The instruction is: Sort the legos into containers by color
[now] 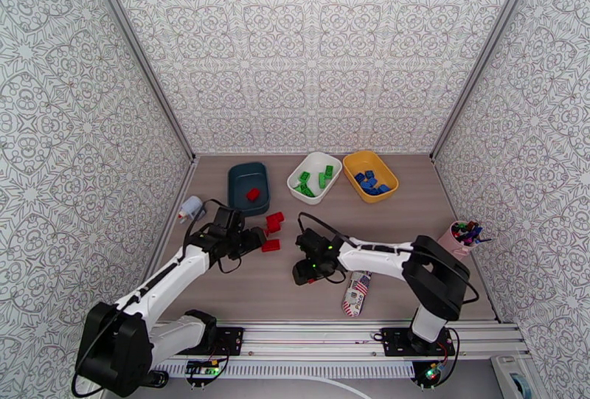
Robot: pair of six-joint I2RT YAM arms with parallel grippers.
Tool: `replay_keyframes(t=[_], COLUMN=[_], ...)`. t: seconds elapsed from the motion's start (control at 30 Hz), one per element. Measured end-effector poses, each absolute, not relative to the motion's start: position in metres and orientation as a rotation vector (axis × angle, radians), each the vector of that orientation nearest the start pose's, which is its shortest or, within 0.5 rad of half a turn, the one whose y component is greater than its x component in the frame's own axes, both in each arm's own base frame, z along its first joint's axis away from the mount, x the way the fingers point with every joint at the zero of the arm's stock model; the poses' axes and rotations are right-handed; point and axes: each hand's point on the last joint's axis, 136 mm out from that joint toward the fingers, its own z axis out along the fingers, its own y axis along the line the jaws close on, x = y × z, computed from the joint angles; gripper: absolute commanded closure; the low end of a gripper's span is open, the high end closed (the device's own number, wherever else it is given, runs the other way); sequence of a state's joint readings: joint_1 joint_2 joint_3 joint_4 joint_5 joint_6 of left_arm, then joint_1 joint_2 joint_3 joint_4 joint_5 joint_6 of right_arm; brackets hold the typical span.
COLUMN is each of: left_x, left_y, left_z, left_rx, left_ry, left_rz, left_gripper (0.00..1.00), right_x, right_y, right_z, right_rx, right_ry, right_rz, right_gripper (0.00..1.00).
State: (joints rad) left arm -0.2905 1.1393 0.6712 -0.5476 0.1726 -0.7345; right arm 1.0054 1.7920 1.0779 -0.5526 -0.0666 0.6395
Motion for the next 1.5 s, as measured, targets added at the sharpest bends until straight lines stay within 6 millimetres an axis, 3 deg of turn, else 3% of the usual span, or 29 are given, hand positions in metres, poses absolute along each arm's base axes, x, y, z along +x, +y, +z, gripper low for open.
replay_keyframes(t=[0.23,0.4,0.67,0.87,1.07,1.23,1.4,1.5], left_x=[0.253,0.244,0.254,0.289,0.316,0.312,0.288,0.28], left_y=[-0.101,-0.101,-0.107,-0.074,-0.052,-0.053,-0.054,-0.054], left_z=[0.084,0.075,0.085,0.118,0.151,0.149,0.132,0.133], left_rx=[-0.574,-0.607,-0.67,-0.814,-0.847,-0.865,-0.916,-0.918], left_ry=[2.619,2.631,2.572,2.394,2.271,2.262,2.256,2.253], left_rz=[-0.594,-0.624,-0.777,-0.851,-0.857,-0.879,-0.894,-0.895], left_gripper=[0.3,0.3,0.3,0.3,0.31,0.31,0.31,0.3], right_x=[0.196,0.202,0.227,0.272,0.334,0.388,0.432,0.45], right_y=[0.318,0.32,0.363,0.4,0.43,0.461,0.492,0.506], right_z=[0.018,0.022,0.066,0.099,0.127,0.153,0.17,0.174], right_rx=[-0.53,-0.512,-0.487,-0.398,-0.269,-0.187,-0.149,-0.144], right_ry=[2.905,2.888,2.788,2.72,2.623,2.517,2.434,2.402], right_rz=[0.216,0.194,0.371,0.638,0.932,1.147,1.319,1.387], right_gripper=[0.56,0.61,0.63,0.65,0.64,0.62,0.43,0.38])
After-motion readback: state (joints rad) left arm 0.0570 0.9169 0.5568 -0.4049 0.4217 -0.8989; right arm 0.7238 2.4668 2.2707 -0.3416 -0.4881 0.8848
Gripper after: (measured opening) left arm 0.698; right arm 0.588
